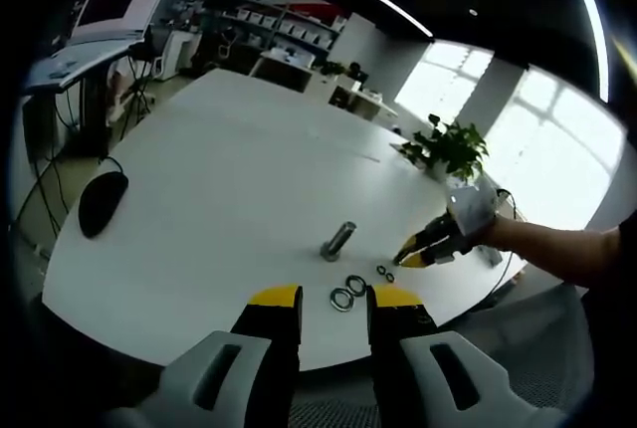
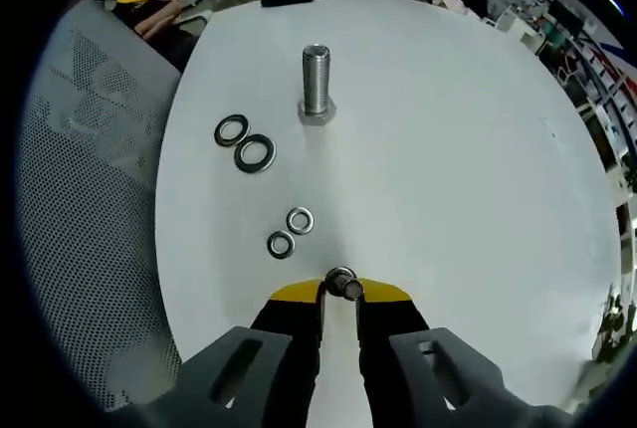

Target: Place the washer onto the threaded stud by aligning its center hole with the stud, sliding it down to the base, and recovering from edge contact or off-axis alignment until the washer reaches the visible bottom stop.

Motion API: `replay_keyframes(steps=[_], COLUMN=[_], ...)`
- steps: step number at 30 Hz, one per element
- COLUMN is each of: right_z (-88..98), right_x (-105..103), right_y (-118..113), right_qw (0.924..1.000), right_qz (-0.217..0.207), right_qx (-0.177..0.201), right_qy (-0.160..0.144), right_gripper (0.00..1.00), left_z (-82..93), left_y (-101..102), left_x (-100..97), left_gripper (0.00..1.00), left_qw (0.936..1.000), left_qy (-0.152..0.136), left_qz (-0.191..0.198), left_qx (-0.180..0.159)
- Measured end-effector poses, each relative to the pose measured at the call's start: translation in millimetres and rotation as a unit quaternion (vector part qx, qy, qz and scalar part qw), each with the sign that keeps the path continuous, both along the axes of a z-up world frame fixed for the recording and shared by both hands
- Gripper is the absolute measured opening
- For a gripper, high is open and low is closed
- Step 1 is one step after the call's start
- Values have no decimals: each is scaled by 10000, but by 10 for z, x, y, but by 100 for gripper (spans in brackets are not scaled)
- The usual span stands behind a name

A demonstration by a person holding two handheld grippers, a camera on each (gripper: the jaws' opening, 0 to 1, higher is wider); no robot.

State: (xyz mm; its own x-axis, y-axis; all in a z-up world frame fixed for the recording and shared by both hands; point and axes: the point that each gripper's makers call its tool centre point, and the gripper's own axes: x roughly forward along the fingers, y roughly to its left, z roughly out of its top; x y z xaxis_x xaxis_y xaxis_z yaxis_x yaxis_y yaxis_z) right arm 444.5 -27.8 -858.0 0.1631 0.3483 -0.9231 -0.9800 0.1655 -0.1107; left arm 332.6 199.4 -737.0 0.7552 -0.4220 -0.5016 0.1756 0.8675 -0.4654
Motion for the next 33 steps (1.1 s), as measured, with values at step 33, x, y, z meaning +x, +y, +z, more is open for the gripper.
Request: replay_keyframes(steps=[33], right_z=[180], right_x=[-423], right_y=[-112], right_qw=[9962], right_qz=[-207], right_qx=[158], right_qy=[826], right_gripper=[27], left_z=[10], left_y=[-8], left_x=[-3], left_gripper=[24], left_qw=[10000], left_qy=[-26], left_qz=[-28], left_qx=[3])
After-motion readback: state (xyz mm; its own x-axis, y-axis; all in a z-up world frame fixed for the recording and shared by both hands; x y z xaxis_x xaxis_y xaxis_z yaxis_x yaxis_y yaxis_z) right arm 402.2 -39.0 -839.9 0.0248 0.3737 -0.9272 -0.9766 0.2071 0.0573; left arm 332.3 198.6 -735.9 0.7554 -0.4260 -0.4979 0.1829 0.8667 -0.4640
